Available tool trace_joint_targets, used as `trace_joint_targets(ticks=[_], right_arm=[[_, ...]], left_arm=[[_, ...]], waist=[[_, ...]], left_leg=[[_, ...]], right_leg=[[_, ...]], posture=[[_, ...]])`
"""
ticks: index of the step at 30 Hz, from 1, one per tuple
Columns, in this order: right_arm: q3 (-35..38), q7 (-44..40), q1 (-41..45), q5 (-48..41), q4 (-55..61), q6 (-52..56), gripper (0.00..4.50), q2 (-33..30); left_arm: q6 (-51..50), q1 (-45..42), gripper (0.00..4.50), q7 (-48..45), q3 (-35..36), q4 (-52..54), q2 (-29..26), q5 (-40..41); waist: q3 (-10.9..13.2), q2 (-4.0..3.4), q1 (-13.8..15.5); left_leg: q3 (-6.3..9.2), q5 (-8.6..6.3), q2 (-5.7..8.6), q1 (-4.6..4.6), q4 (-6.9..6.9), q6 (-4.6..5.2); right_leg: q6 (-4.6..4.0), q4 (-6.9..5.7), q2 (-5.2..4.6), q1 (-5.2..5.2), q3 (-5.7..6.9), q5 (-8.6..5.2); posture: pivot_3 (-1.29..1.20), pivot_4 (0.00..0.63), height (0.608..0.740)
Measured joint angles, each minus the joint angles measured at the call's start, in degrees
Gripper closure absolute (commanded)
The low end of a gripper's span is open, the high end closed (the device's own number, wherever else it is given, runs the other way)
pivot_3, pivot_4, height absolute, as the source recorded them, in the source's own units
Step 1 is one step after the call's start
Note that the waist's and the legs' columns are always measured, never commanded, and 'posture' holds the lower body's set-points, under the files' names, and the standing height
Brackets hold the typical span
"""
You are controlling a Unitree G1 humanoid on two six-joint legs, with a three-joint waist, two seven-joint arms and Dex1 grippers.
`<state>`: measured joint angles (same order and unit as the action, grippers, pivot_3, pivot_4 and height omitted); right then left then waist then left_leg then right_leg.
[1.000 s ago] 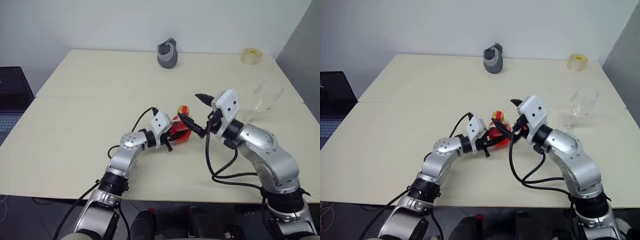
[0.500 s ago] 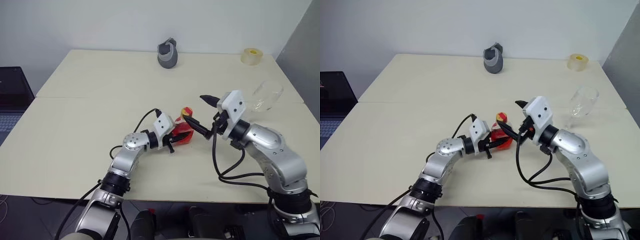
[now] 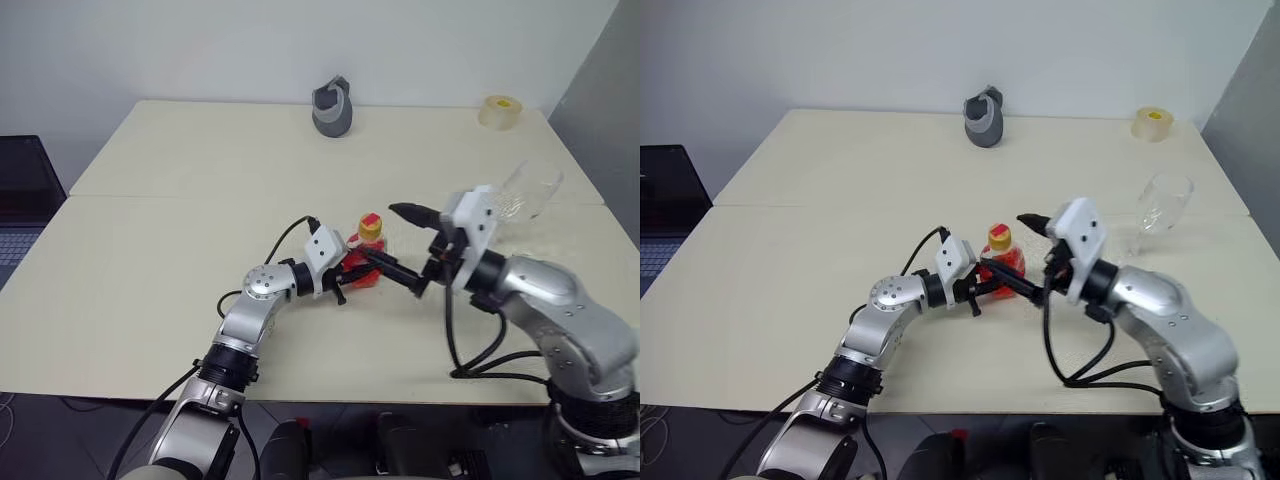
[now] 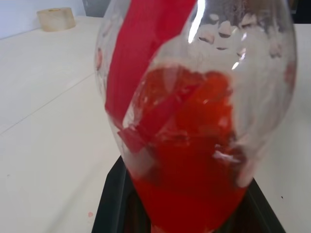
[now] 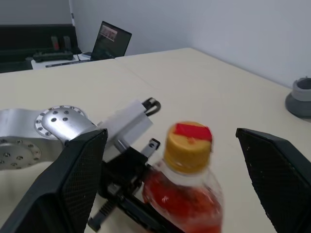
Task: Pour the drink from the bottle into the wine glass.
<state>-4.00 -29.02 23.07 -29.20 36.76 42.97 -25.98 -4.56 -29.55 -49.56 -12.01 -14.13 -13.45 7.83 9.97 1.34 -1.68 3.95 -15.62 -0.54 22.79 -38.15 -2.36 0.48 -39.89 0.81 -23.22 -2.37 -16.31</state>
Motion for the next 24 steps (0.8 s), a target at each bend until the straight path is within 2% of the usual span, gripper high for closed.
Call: trace_joint_targets(ticks=[6, 13, 18, 24], right_arm=[[-3.1, 4.9, 1.4, 5.7, -4.9, -2.8, 0.00, 4.7], [-1.8, 5.7, 1.4, 7.7, -8.2, -4.7, 0.00, 4.5], [1.7, 2.6, -1.0, 3.7, -6.3, -3.8, 0.00, 1.3], [9.4, 0.6, -3.8, 0.9, -5.6, -2.1, 0.00, -4.8]], left_arm=[[0.0, 0.0, 3.60, 0.0, 0.0, 0.0, 0.0, 0.0], [0.0, 0.0, 3.60, 0.1, 0.0, 0.0, 0.0, 0.0], [-0.1, 0.0, 3.60, 0.1, -0.1, 0.1, 0.2, 0.0], [-0.1, 0.0, 3.63, 0.0, 0.0, 0.0, -0.3, 0.0]], waist=[[0.0, 0.00, 0.0], [0.0, 0.00, 0.0], [0.0, 0.00, 0.0], [0.0, 0.00, 0.1]], left_leg=[[0.00, 0.01, 0.03, 0.02, -0.01, -0.01], [0.00, 0.00, 0.02, 0.01, 0.00, -0.01], [-0.01, 0.00, 0.04, 0.03, -0.01, 0.00], [-0.01, 0.00, 0.03, 0.01, 0.00, 0.00]], right_leg=[[0.00, 0.02, -0.03, 0.00, 0.00, 0.00], [0.00, 0.01, -0.04, 0.00, 0.00, 0.00], [0.00, 0.03, -0.05, 0.00, -0.01, 0.00], [0.00, 0.02, -0.04, 0.00, -0.01, 0.00]], posture=[[0.00, 0.150, 0.740], [0.00, 0.150, 0.740], [0.00, 0.150, 0.740], [0.00, 0.150, 0.740]])
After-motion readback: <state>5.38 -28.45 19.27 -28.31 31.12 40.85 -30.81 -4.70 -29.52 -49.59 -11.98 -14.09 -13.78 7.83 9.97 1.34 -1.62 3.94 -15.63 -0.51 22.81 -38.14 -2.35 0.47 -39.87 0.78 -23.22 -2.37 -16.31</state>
